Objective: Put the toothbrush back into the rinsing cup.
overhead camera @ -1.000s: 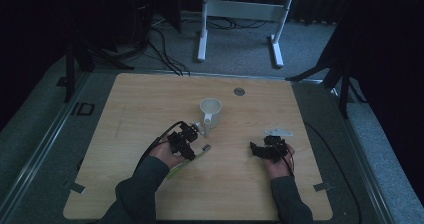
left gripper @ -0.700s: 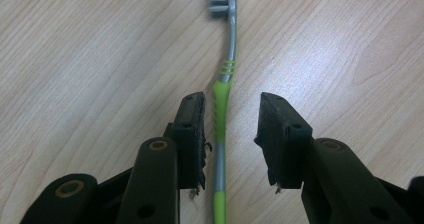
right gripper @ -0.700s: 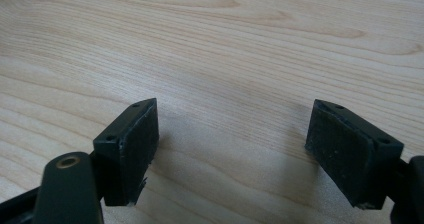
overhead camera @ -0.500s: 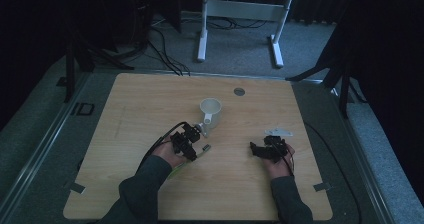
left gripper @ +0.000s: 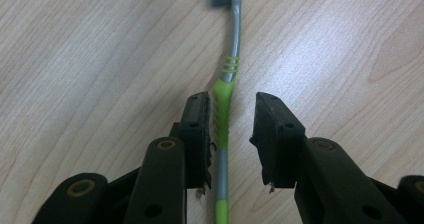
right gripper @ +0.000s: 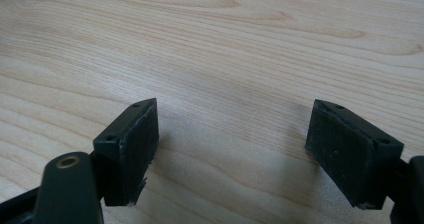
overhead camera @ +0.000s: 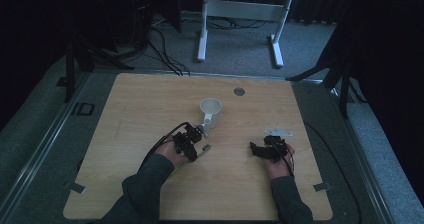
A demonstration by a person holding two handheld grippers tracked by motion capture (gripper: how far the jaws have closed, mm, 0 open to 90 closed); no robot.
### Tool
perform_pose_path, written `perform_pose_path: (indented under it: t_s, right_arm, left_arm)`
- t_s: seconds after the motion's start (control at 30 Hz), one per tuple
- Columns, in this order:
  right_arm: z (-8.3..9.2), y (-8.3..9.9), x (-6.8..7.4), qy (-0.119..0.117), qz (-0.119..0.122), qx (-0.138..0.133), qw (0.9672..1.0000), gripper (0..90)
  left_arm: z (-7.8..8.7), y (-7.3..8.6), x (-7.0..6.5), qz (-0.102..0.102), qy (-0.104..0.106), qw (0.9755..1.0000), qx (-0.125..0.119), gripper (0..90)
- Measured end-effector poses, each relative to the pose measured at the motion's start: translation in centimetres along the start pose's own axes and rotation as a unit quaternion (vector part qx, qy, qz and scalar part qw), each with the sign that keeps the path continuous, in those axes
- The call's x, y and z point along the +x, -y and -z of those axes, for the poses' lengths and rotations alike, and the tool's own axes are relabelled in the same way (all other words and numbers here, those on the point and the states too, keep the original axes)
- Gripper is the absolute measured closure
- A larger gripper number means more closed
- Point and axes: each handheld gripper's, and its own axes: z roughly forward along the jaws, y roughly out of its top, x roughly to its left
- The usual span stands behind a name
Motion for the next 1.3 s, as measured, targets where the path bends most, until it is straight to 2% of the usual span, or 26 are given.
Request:
perform_pose_path:
  t_s: [0.87,1.3]
  right_arm:
    - [0.0,0.0,0.0,0.000,0.000,0.000,1.0000,20.7]
    - [0.0,0.0,0.0,0.000,0.001,0.000,1.0000,20.7]
  left_arm:
    - [-0.9,-0.8,-0.2,-0.012,-0.007,0.9992,0.038,71.1]
    - [-1.2,-1.0,-0.2,-0.017,-0.015,0.9987,0.045,75.3]
